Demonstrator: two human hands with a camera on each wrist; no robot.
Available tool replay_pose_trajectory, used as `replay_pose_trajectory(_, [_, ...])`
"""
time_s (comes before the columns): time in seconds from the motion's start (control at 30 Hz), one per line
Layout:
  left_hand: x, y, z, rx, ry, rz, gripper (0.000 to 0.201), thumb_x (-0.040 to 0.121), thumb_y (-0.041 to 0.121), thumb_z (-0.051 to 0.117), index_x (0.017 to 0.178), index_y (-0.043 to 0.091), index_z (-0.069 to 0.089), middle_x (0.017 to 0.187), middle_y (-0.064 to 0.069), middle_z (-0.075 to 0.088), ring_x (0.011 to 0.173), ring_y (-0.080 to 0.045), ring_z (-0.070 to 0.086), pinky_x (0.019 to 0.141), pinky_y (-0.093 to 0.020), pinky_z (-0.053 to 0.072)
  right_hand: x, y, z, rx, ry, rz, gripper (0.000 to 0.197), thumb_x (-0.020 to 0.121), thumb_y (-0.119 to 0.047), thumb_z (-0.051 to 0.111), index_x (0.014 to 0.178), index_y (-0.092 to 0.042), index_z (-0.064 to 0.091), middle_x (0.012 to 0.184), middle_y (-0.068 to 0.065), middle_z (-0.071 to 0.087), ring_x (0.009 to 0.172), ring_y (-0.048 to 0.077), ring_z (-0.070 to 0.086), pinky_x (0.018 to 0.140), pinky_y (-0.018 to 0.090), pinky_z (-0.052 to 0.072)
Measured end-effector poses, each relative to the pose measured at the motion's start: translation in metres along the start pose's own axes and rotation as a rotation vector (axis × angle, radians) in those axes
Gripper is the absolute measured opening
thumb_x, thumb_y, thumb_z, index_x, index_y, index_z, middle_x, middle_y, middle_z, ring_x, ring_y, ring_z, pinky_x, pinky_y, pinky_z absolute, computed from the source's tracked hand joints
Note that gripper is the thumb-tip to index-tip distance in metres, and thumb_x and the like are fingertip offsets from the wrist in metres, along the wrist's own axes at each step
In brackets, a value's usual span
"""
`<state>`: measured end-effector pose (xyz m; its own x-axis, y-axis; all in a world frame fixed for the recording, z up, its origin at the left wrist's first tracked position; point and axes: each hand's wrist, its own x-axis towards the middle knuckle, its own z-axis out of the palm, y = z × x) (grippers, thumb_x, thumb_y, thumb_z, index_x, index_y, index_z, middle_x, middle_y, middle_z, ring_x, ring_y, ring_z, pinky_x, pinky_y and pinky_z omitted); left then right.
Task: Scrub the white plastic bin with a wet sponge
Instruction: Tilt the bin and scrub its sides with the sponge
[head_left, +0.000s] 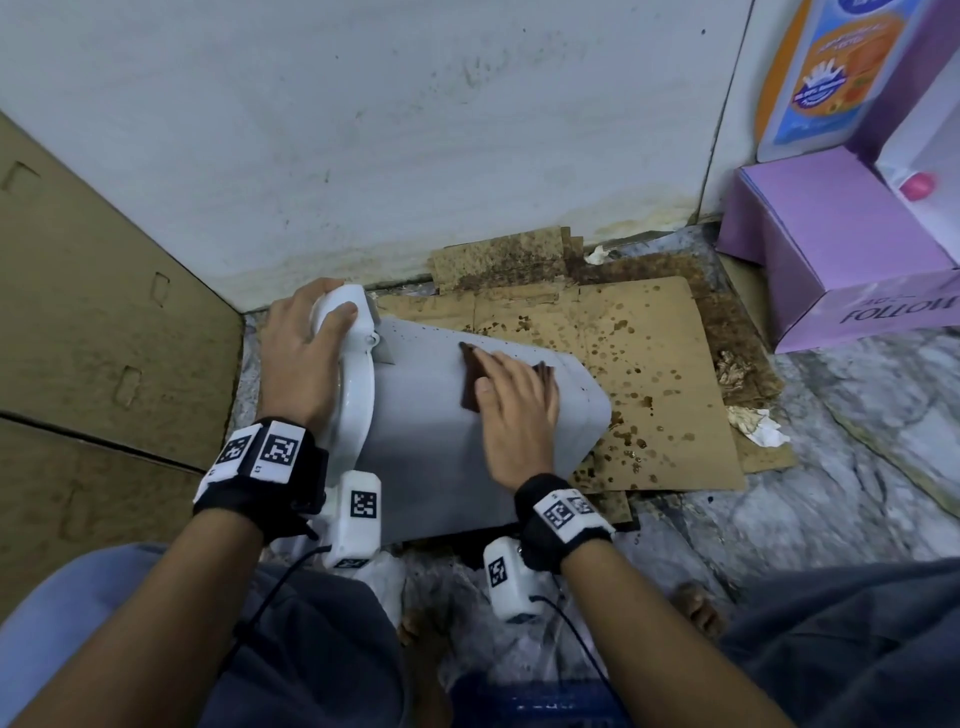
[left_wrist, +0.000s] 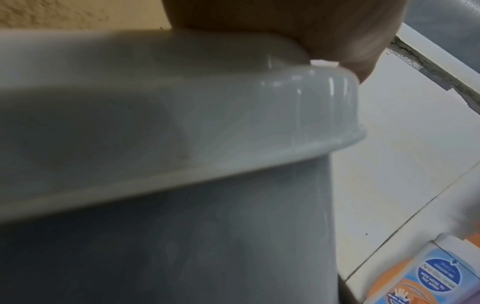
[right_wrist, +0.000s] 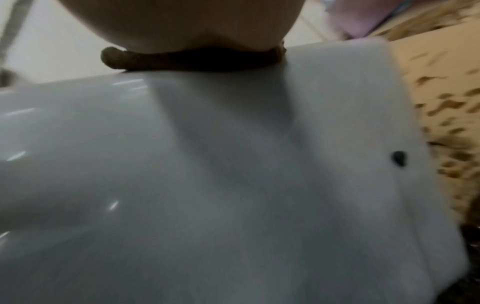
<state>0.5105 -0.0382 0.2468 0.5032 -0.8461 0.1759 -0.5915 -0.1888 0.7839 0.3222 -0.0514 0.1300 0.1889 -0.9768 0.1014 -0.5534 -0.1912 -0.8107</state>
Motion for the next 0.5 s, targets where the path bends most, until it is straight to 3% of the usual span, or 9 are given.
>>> replay_pose_trajectory(0.13, [-0.001,0.001,0.002,-0.028,0.006,0.002,0.041,0.078,0.050,0.049,0.116,0.039,0.061,0.123,0.002,0.052,0.124,-0.020,0.048,0.110,-0.041,0.035,0.027,0.079,-0.008,-0.162,-0.104,0.131,0.072,0.091,-0.046,-0.003,0.140,-0.024,0.044,0.150,-0.004,0.040,0.141,0.017,0.028,0.118,0.056,0.005])
replay_pose_trajectory(0.27, [0.000,0.000,0.002,-0.026,0.010,0.021,0.038,0.081,0.046,0.050,0.116,0.036,0.061,0.122,0.002,0.052,0.123,-0.021,0.048,0.109,-0.042,0.036,0.041,0.130,-0.008,-0.151,-0.162,0.271,0.072,0.090,-0.049,0.000,0.148,-0.023,0.032,0.156,-0.002,0.032,0.144,0.020,0.023,0.121,0.044,0.007])
replay_pose_trajectory(0.33, [0.001,0.000,0.001,-0.007,0.013,0.031,0.040,0.084,0.041,0.050,0.121,0.029,0.062,0.122,0.003,0.052,0.124,-0.021,0.048,0.107,-0.036,0.035,0.038,0.121,-0.005,-0.143,-0.121,0.282,0.070,0.091,-0.051,0.002,0.147,-0.026,0.034,0.156,-0.007,0.030,0.145,0.019,0.021,0.120,0.051,0.005])
replay_pose_trajectory(0.4, [0.001,-0.001,0.000,0.001,0.012,0.039,0.042,0.086,0.037,0.049,0.123,0.024,0.062,0.121,0.004,0.052,0.124,-0.020,0.047,0.101,-0.029,0.033,0.032,0.095,-0.006,-0.172,-0.090,0.249,0.057,0.098,-0.043,0.011,0.145,-0.029,0.038,0.154,-0.010,0.031,0.145,0.015,0.020,0.118,0.055,-0.005])
replay_pose_trajectory(0.5, [0.003,0.000,0.002,0.006,0.004,0.039,0.042,0.086,0.037,0.049,0.124,0.025,0.062,0.119,0.004,0.051,0.123,-0.019,0.047,0.100,-0.028,0.033,0.015,0.037,-0.006,-0.207,-0.091,0.040,0.067,0.092,-0.045,0.000,0.144,-0.030,0.039,0.154,-0.009,0.032,0.144,0.011,0.020,0.117,0.053,-0.006])
